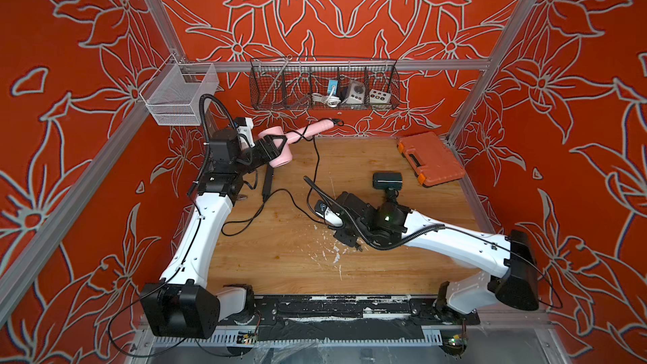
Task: Wrap the cord around the hair dryer
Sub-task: Wrap the power cord around the hair dryer.
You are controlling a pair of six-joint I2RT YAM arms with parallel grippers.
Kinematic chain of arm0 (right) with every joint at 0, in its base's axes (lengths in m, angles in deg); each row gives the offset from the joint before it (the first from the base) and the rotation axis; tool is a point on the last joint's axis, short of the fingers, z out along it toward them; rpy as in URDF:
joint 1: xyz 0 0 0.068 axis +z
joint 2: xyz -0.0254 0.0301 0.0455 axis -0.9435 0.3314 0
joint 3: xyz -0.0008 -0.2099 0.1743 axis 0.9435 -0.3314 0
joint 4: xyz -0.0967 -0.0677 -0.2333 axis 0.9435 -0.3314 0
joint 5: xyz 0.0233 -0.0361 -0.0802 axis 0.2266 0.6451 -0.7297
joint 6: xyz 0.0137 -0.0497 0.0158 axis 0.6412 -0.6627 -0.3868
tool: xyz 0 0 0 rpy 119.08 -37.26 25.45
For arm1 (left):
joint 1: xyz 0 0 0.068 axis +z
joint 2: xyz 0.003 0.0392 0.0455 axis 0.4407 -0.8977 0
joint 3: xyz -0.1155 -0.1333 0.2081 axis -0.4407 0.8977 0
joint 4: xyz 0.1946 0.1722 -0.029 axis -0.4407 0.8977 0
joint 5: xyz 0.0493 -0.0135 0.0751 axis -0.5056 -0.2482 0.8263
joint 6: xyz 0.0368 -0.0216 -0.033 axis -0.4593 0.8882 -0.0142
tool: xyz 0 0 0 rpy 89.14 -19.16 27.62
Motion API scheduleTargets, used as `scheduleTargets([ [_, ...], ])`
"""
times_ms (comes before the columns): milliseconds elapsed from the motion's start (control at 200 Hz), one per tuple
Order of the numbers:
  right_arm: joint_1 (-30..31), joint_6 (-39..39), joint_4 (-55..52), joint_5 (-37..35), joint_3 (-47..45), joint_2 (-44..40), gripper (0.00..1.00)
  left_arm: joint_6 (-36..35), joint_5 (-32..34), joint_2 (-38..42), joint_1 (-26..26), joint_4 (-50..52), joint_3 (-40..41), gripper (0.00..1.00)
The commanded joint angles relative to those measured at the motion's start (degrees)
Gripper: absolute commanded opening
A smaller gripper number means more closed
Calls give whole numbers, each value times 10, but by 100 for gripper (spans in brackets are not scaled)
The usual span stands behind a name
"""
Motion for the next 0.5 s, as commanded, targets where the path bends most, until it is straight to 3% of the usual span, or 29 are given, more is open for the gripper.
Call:
scheduleTargets([
  [0, 10, -44, -136, -94, 59, -15, 0, -76, 62, 6, 1, 15, -8, 0],
  [225, 12, -112, -177, -247, 139, -26, 0, -93, 61, -4, -5, 28, -4, 0],
  [495, 11, -247, -70, -272, 213, -30, 0, -137, 53, -23, -77, 56, -3, 0],
])
